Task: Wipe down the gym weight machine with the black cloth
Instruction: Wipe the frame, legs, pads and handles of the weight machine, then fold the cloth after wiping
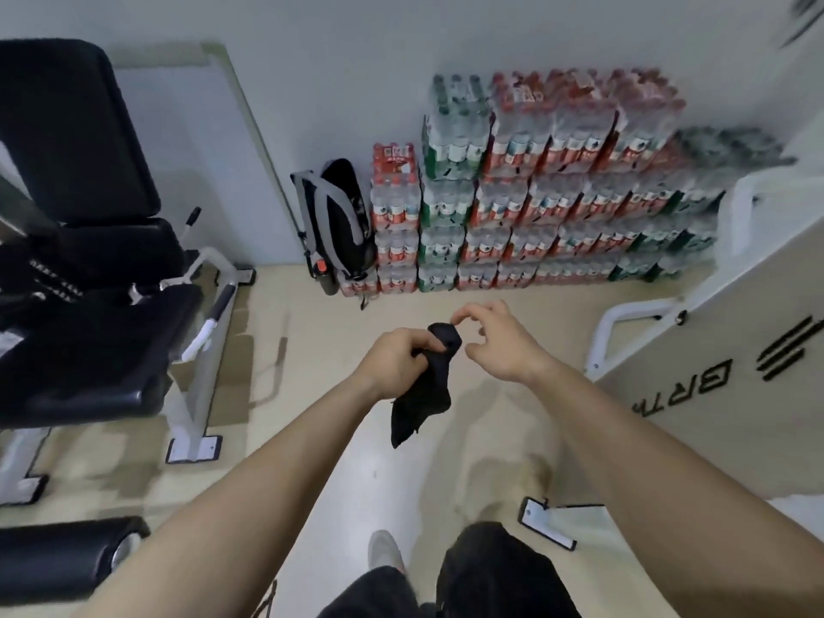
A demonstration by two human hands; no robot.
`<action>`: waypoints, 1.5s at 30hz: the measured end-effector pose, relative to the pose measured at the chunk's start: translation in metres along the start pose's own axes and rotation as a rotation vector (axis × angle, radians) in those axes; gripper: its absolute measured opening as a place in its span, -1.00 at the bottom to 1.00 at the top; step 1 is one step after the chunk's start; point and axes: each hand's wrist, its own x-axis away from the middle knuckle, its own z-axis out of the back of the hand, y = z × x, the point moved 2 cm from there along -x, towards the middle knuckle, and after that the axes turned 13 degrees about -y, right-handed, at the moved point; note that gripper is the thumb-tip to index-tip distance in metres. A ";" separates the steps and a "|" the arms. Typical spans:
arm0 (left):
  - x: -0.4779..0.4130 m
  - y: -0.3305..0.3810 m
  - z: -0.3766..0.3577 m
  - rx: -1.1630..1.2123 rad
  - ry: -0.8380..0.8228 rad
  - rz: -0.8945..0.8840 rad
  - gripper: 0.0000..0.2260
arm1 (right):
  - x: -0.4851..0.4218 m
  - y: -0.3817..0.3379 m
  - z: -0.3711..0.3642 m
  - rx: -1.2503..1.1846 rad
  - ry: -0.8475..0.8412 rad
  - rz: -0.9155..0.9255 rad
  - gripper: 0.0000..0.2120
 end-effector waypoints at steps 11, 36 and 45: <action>-0.193 0.025 0.094 -0.254 -0.202 -0.098 -0.61 | -0.109 0.058 0.105 -0.069 0.079 -0.078 -0.97; -0.641 0.188 0.263 -0.447 -0.334 -0.394 -0.88 | -0.337 0.153 0.460 -0.270 0.357 -0.379 -0.81; -0.749 0.242 0.303 -0.306 -0.297 -0.453 -0.95 | -0.390 0.179 0.554 -0.374 0.602 -0.357 -0.85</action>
